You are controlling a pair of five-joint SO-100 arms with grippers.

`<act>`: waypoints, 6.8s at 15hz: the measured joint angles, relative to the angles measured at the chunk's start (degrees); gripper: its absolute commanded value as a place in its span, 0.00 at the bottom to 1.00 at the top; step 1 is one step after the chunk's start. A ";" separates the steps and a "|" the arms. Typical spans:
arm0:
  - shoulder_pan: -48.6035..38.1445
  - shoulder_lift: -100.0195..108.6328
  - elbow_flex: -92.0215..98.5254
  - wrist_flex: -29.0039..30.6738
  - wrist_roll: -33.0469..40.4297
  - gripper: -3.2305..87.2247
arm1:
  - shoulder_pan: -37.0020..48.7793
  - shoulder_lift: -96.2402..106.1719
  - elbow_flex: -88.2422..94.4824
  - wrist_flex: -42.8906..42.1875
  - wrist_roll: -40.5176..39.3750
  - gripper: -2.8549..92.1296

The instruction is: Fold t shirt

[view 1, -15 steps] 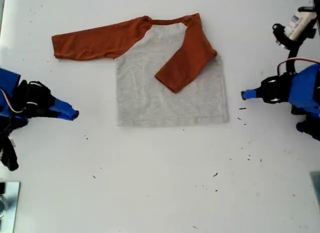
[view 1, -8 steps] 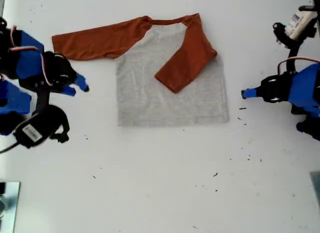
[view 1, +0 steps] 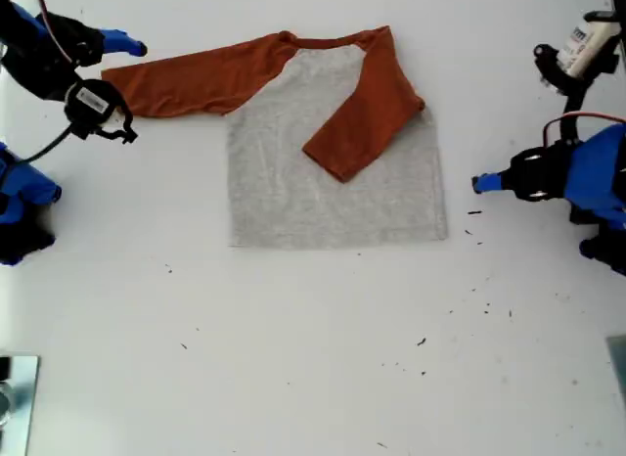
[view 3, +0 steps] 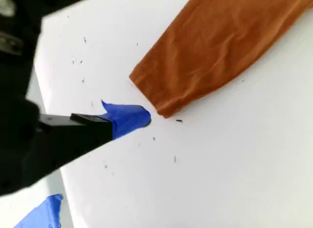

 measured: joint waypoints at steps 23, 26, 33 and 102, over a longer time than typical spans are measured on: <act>48.52 -36.83 -64.25 -10.55 19.51 0.26 | -0.79 0.00 0.00 0.00 -0.26 0.07; 45.00 -26.54 -50.19 -8.79 19.69 0.17 | -0.79 0.00 0.00 0.00 -0.26 0.07; 39.90 19.86 31.73 -27.95 -0.53 0.03 | -0.44 0.00 0.00 0.00 -0.26 0.07; 63.11 78.40 51.59 -16.26 -1.41 0.18 | -8.53 0.00 0.00 -1.32 -14.59 0.07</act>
